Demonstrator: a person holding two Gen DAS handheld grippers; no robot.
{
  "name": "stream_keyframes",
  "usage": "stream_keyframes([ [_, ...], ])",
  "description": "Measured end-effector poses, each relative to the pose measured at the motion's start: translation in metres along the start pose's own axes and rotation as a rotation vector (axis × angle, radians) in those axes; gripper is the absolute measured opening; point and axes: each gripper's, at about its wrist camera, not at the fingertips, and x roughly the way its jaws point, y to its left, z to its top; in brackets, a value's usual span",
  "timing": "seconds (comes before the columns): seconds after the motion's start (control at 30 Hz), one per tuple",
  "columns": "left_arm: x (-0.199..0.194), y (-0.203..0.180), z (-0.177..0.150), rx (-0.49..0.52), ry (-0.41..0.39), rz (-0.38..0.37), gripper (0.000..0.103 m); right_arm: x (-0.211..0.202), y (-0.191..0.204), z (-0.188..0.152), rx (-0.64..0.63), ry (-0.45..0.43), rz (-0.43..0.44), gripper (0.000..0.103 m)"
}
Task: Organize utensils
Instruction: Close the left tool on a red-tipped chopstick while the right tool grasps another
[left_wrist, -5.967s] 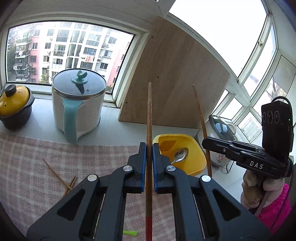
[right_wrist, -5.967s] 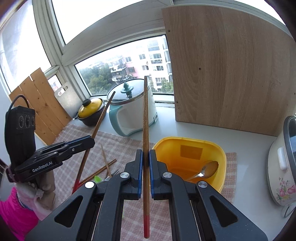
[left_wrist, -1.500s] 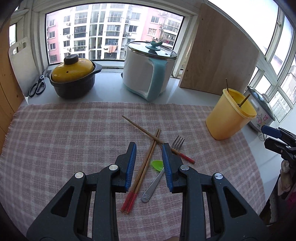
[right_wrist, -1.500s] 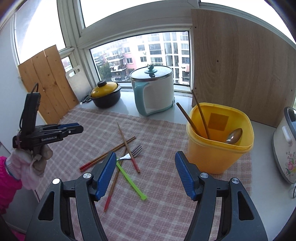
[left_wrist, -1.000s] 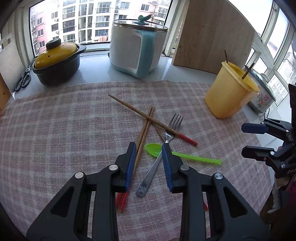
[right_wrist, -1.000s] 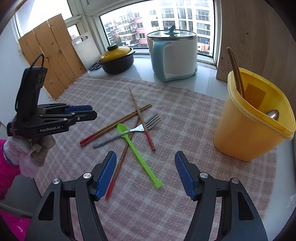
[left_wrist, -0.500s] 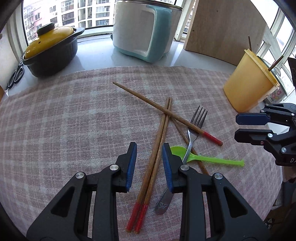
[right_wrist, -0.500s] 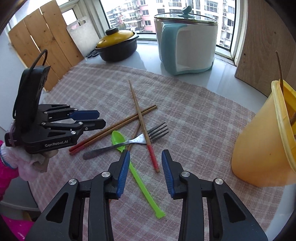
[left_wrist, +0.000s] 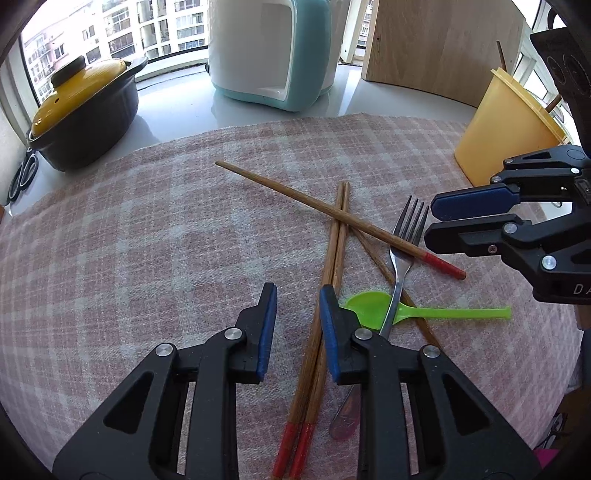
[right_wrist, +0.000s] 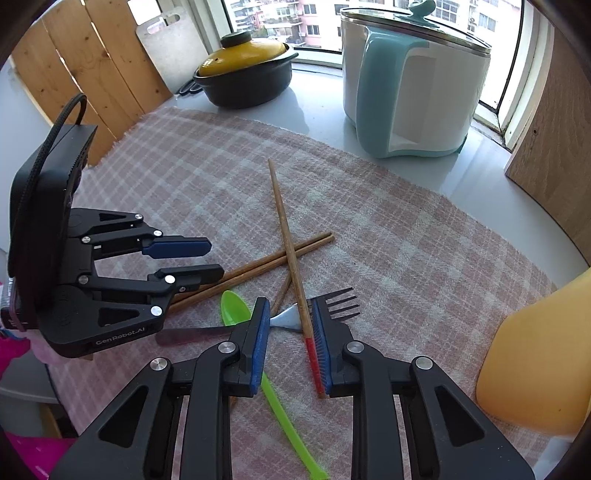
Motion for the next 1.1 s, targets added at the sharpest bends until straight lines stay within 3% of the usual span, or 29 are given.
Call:
stream_keyframes([
  [0.6, 0.006, -0.01, 0.001, 0.087, 0.021, 0.02, 0.022, 0.022, -0.002, 0.012, -0.014, 0.044, 0.02, 0.015],
  [1.1, 0.017, -0.014, 0.006, 0.104, 0.049, 0.039, 0.021, 0.047, -0.004, 0.021, -0.017, 0.088, 0.015, 0.013],
])
